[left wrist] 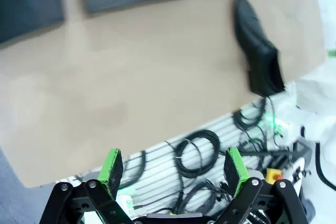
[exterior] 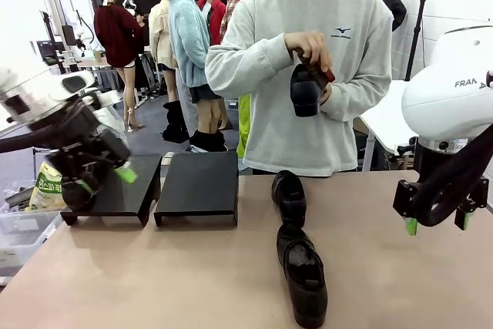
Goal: Organize the shoes by placing them on the stand.
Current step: Place the Shoe from the middle of the table onto the Shoes Stand.
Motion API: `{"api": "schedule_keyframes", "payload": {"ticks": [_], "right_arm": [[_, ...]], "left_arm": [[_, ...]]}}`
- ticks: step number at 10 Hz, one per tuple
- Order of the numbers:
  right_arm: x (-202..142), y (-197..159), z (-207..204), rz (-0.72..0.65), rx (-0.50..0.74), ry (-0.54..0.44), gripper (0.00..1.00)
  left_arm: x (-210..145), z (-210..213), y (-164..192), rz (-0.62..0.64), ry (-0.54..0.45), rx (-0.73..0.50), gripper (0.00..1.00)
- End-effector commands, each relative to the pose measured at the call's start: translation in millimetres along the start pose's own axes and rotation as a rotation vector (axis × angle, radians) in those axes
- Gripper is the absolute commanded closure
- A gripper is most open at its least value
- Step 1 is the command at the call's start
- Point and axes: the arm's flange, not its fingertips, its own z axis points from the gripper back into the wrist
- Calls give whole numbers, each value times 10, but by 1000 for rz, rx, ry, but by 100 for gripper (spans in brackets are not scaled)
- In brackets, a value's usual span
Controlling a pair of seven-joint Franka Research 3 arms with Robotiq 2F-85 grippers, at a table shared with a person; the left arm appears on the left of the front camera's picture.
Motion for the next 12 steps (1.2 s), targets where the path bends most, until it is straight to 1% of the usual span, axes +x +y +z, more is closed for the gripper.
{"api": "schedule_keyframes", "payload": {"ticks": [1, 2, 3, 5, 6, 7, 8, 10, 11, 12], "right_arm": [[-14, 59, 37, 6, -4, 3, 0], [-14, 59, 37, 6, -4, 3, 0], [-14, 59, 37, 6, -4, 3, 0], [-14, 59, 37, 6, -4, 3, 0], [-14, 59, 37, 6, -4, 3, 0], [-14, 59, 37, 6, -4, 3, 0], [-14, 59, 37, 6, -4, 3, 0], [-14, 59, 37, 6, -4, 3, 0], [-14, 59, 37, 6, -4, 3, 0], [-14, 59, 37, 6, -4, 3, 0]], "left_arm": [[139, -92, -612, -57, 167, -90, 0], [174, -186, -804, -26, 287, -135, 0], [276, -291, -961, 5, 325, -109, 0], [481, -665, -1299, 38, 400, 36, 0], [519, -834, -1446, 34, 418, 91, 0], [536, -1001, -1490, -3, 439, 126, 0], [364, -804, -1315, 24, 394, -2, 0], [364, -804, -1315, 24, 394, -2, 0], [457, -972, -1407, 20, 421, 44, 0], [339, -1019, -1507, 26, 432, 165, 0]]}}
